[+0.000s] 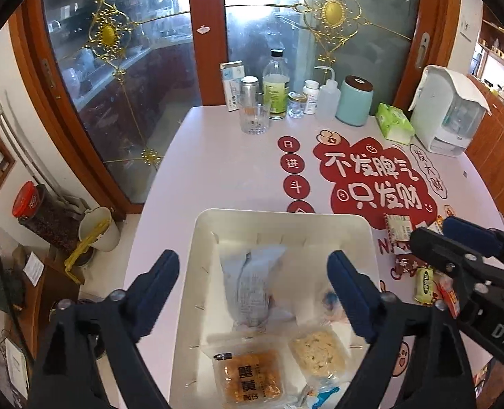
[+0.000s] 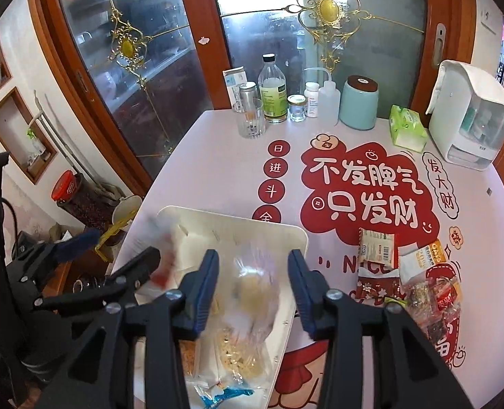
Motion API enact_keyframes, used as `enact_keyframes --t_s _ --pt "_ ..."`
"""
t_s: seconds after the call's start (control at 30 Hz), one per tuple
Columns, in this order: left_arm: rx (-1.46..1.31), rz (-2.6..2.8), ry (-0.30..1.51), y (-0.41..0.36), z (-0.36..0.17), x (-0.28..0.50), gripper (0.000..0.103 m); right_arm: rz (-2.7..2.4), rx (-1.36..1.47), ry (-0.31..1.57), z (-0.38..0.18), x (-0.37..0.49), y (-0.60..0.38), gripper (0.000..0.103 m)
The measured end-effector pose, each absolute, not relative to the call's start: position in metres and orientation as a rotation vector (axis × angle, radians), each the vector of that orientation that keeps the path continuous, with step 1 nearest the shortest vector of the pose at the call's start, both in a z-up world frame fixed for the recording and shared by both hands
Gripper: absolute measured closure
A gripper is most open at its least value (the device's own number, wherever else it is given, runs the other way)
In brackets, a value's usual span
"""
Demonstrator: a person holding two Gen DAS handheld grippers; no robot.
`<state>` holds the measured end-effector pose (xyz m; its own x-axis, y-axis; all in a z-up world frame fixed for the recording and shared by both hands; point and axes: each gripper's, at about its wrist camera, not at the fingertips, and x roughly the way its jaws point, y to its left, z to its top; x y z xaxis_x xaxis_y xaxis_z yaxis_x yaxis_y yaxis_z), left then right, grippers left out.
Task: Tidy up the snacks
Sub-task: 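Move both open tools back toward the snack pile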
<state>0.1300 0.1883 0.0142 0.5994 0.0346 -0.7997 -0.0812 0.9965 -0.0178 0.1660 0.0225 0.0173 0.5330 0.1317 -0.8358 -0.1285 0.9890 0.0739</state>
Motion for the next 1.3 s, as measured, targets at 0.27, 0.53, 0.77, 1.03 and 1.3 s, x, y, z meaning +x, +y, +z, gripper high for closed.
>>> enact_keyframes --t_s 0.27,0.53,0.77,1.03,1.3 --pt "-0.057 0.069 0.945 0.189 0.008 0.129 0.011 0.148 0.026 0.994 0.017 0.164 0.016 0.051" --pt "-0.025 0.07 0.938 0.181 0.009 0.126 0.011 0.146 0.03 1.003 0.012 0.159 0.013 0.051" --pt "-0.008 0.066 0.951 0.174 0.007 0.123 0.011 0.146 0.037 1.012 0.007 0.149 0.007 0.051" --pt "0.041 0.046 0.974 0.161 -0.002 0.115 0.011 0.14 0.043 1.026 -0.001 0.136 -0.004 0.051" --pt "0.156 -0.002 1.058 0.131 -0.034 0.1 0.011 0.104 0.049 1.074 -0.024 0.111 -0.031 0.051"
